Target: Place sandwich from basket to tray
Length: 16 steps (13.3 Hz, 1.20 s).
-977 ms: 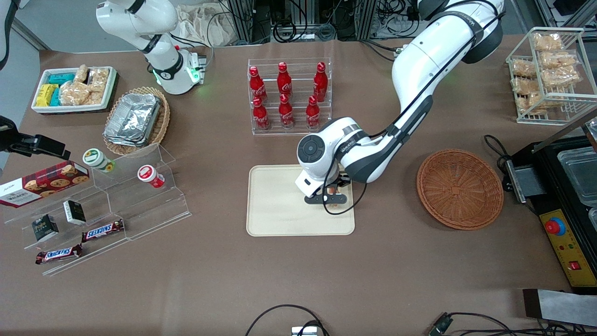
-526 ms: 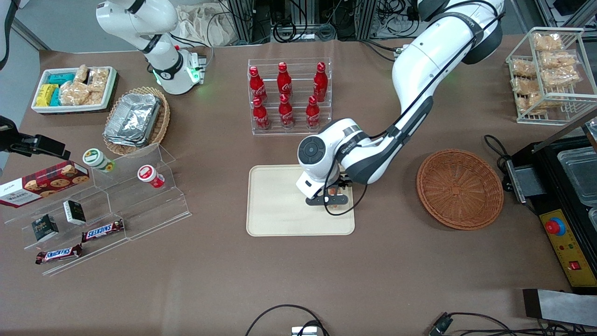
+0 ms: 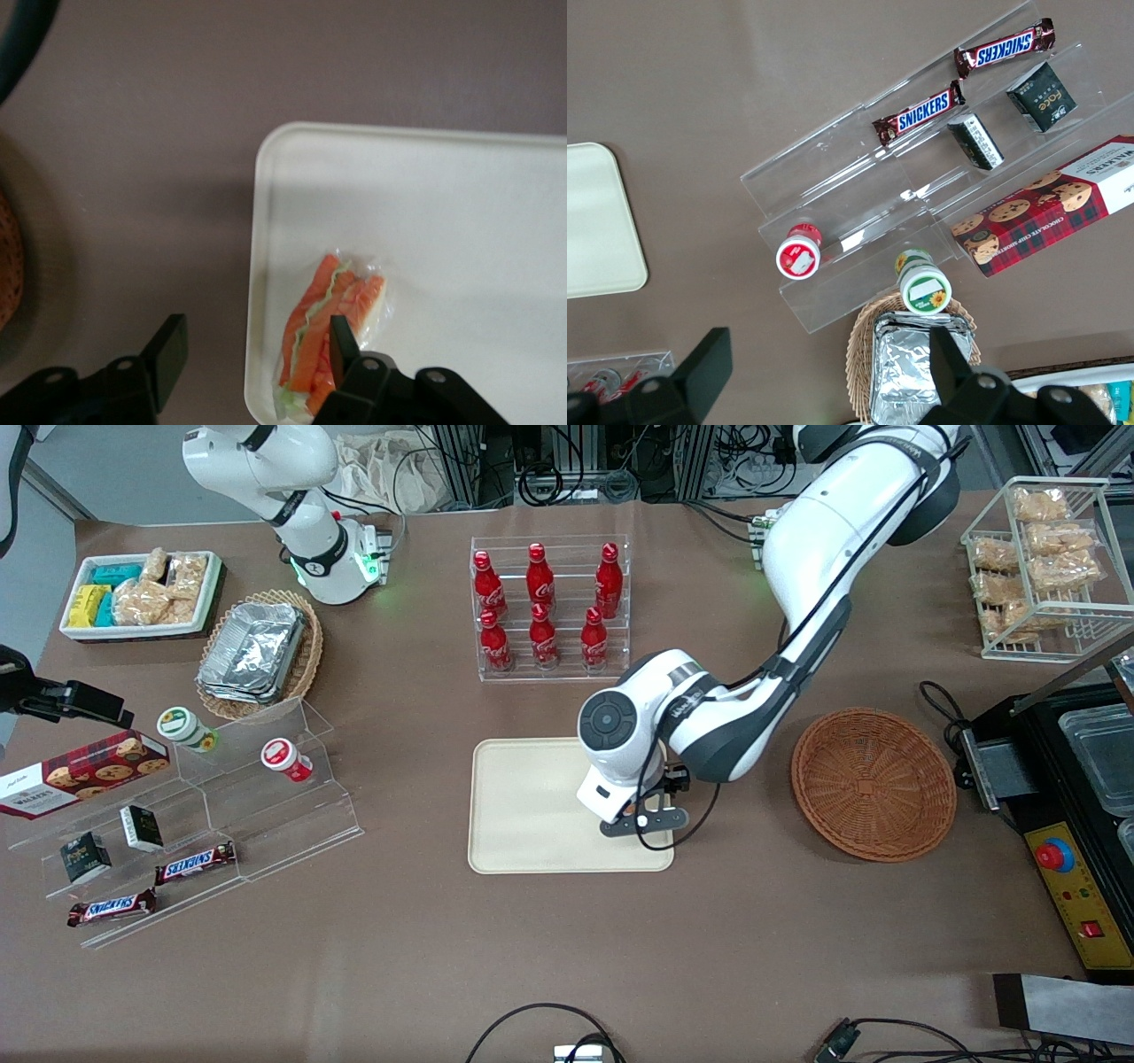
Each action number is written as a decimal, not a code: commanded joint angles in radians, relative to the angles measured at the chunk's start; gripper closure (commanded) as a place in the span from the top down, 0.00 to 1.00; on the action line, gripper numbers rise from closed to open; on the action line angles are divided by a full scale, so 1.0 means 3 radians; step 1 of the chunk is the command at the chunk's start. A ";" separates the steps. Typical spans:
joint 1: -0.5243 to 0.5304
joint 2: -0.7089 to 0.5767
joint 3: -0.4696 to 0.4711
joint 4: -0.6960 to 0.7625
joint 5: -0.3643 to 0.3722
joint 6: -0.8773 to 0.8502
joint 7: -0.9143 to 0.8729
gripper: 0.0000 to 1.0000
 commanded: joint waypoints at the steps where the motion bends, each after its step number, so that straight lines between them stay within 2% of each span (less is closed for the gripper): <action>1: 0.0008 -0.0174 0.0003 0.0116 0.0027 -0.0150 -0.0178 0.75; 3: 0.0094 -0.0225 0.0003 0.0234 0.0027 -0.0298 -0.0204 0.79; 4: 0.0166 -0.0271 -0.0002 0.0249 0.0017 -0.0375 -0.0214 0.86; 5: 0.0253 -0.0363 -0.0002 0.0250 0.0012 -0.0447 -0.0209 1.00; 9: 0.0596 -0.0649 -0.0013 0.0250 -0.0147 -0.0555 -0.0153 1.00; 13: 0.0693 -0.0691 -0.0008 0.0250 -0.0193 -0.0687 0.0102 1.00; 16: 0.0913 -0.0900 0.0008 0.0244 -0.0494 -0.0698 0.0556 1.00</action>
